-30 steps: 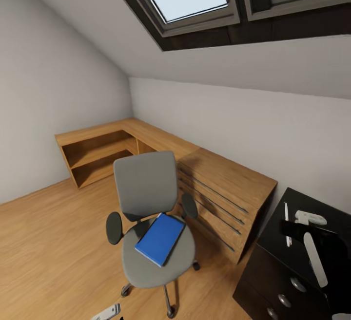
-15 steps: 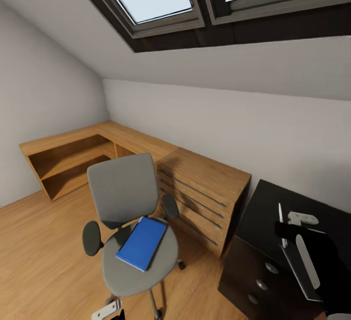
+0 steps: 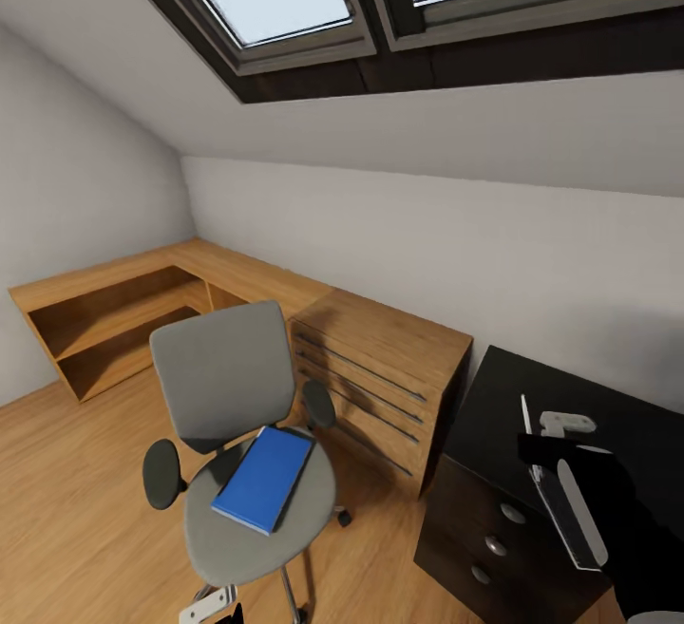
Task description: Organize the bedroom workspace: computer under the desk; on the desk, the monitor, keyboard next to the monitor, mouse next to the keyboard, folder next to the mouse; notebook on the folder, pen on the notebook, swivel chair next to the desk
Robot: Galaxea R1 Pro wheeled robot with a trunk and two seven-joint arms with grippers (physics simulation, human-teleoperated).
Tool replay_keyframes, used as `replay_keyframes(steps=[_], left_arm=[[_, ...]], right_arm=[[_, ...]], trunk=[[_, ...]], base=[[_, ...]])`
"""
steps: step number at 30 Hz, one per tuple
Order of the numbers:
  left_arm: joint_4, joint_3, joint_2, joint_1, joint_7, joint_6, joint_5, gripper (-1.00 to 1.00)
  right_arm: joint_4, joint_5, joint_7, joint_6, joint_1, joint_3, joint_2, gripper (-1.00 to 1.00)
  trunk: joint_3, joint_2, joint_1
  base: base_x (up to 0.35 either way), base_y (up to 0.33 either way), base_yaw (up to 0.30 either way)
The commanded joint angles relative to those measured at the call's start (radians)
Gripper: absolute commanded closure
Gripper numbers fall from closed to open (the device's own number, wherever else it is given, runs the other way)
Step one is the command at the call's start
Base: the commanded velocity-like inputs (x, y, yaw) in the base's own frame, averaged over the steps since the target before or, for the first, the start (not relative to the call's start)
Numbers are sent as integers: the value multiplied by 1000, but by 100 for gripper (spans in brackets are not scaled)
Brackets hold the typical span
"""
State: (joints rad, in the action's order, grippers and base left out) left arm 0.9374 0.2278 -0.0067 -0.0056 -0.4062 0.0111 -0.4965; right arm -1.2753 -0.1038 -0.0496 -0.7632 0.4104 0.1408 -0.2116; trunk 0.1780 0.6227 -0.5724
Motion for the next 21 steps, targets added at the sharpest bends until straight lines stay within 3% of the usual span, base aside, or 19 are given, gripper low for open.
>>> replay_keyframes(steps=[1,5,16,19,21], left_arm=[[1,3,1,-1,-6,1,-8,-100],[1,8,-1,-1,-7,1,-8,-100],[29,136,2,-1,-10,4,21,-100],[83,167,4,0,-11,3,26,-100],[199,181,10,20,-12,-5,28,-100]], right_arm=[[-1,-11,-6,-3,1,-1,0,100],[4,-12,-5,12,1,-7,0,100],[130,-11,63,67,7,-8,-2,100],[166,-10,77,82,11,-7,-2,100],[180,-10,83,89,12,-7,-2,100]], trunk=[[2,1,0],[2,1,0],[2,1,0],[2,1,0],[2,1,0]], base=[[0,0,-3],[0,0,-1],[0,0,0],[0,0,0],[0,0,0]])
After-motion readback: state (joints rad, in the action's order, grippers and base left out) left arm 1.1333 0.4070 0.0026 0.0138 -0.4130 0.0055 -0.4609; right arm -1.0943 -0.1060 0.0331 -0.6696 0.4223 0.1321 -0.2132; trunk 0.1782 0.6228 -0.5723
